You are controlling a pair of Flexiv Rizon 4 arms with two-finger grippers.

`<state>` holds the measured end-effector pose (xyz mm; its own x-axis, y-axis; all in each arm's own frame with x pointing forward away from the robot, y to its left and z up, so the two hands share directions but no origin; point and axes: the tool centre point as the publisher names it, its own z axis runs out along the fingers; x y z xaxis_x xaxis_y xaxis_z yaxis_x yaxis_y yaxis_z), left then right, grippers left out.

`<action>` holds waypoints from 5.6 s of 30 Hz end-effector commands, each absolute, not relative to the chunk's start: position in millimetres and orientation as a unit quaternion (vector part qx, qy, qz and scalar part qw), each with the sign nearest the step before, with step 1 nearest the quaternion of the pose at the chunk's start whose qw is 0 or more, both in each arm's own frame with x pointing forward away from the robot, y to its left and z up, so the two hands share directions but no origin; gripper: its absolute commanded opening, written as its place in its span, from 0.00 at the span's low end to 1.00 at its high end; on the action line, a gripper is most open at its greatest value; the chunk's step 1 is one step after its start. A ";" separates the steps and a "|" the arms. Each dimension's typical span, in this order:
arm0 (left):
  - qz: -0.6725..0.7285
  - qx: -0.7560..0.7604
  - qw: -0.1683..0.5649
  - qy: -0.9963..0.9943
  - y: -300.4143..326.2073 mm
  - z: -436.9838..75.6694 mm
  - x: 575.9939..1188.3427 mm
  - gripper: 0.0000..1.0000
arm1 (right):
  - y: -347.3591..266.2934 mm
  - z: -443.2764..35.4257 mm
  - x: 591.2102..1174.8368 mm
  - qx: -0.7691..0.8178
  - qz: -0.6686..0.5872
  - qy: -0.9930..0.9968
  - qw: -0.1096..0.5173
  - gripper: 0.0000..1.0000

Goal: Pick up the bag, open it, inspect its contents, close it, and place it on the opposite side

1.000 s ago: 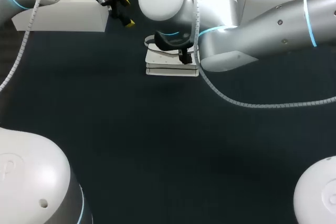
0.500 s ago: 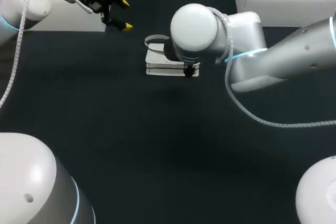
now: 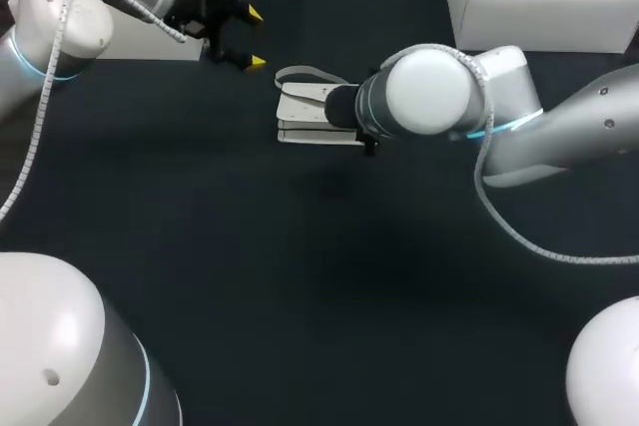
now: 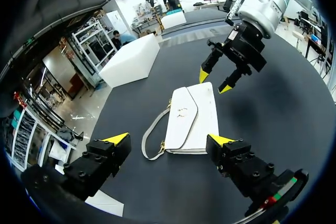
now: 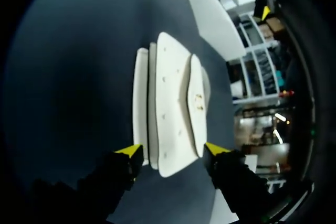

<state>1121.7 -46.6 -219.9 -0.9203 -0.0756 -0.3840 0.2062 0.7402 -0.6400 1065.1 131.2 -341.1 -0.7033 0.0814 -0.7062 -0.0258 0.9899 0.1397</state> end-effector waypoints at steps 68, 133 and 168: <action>-0.432 0.200 0.198 0.857 -85.8 -262.0 1105.6 1.00 | 137.3 -366.7 1072.6 0.019 0.065 0.923 0.379 0.00; -0.368 0.266 0.221 0.863 -129.8 -346.9 1115.2 0.13 | 137.3 -366.7 1072.6 0.019 0.065 0.923 0.379 0.00; -0.320 0.258 0.297 0.862 -140.4 -343.7 1132.9 0.20 | 137.3 -366.7 1072.6 0.019 0.065 0.923 0.379 0.00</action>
<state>1135.2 -139.5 -342.0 -0.6958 0.2610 -0.6691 0.6333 0.6623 -0.4003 1073.3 137.0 -364.7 -0.7142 0.0835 -0.6949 -0.0128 0.9911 0.1322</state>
